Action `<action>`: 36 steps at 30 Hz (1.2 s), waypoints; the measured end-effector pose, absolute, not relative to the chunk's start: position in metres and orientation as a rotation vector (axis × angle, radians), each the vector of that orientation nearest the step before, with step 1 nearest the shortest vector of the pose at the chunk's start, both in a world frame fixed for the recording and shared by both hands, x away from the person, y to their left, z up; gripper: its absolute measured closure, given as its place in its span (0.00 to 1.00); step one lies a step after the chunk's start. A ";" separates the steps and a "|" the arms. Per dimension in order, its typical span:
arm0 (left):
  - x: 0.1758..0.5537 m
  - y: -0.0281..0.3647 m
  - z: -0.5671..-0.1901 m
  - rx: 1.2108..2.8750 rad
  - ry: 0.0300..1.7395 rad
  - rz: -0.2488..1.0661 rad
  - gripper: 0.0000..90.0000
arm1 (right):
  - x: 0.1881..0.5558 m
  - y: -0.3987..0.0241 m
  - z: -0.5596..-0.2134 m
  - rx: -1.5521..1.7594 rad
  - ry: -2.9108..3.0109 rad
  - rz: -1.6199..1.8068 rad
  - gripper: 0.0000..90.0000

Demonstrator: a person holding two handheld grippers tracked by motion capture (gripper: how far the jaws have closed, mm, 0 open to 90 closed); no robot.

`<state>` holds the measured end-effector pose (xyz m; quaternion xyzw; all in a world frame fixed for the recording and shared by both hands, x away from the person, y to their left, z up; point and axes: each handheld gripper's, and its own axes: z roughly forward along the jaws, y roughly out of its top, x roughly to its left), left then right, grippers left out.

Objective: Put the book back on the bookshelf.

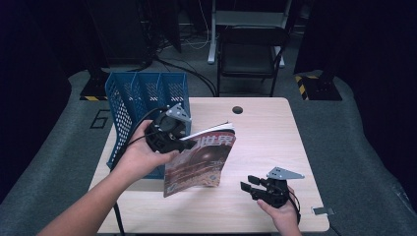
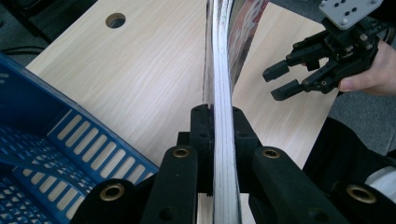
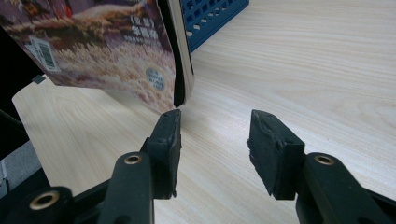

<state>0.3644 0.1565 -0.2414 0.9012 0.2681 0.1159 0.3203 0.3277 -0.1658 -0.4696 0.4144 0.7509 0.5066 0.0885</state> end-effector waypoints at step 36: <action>0.378 0.168 -0.200 2.280 0.787 0.326 0.93 | 0.329 -0.167 -0.472 1.242 2.239 1.496 0.60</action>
